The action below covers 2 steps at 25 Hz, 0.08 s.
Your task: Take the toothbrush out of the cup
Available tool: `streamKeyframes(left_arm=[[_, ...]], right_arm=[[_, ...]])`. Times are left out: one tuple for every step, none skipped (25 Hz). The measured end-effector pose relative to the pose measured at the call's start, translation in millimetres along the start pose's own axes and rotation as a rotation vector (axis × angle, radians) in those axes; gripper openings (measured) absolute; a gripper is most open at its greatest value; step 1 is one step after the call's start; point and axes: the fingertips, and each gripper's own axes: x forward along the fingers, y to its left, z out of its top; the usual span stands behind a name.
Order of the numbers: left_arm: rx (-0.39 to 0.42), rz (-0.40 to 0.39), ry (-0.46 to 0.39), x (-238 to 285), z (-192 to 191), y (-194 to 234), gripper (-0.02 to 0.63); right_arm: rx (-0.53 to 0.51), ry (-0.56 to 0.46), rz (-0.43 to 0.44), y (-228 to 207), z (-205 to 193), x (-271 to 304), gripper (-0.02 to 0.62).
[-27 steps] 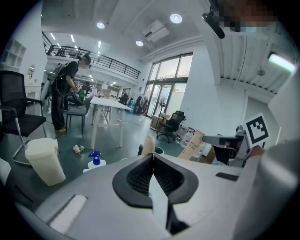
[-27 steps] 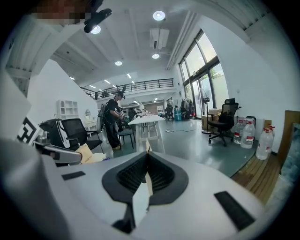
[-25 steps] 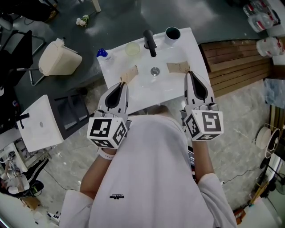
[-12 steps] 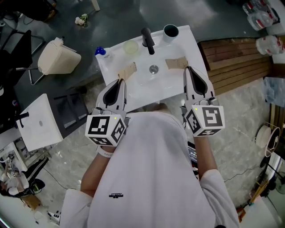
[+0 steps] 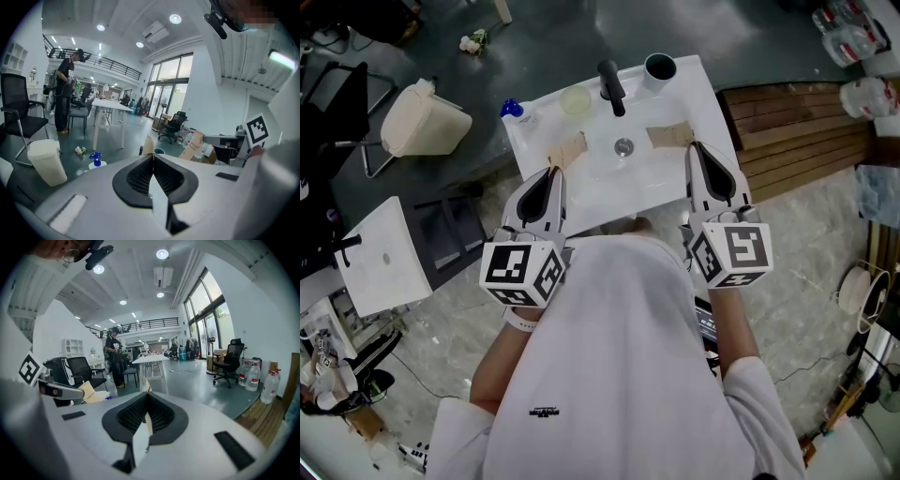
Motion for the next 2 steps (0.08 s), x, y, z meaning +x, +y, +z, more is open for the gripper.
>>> streamKeyframes(left_arm=[[0.000, 0.000, 0.000, 0.5, -0.2, -0.2, 0.006], [0.000, -0.001, 0.001, 1.0, -0.4, -0.3, 0.006]], right_arm=[[0.000, 0.000, -0.001, -0.5, 0.1, 0.1, 0.006], [-0.001, 0.000, -0.002, -1.0, 0.1, 0.2, 0.006]])
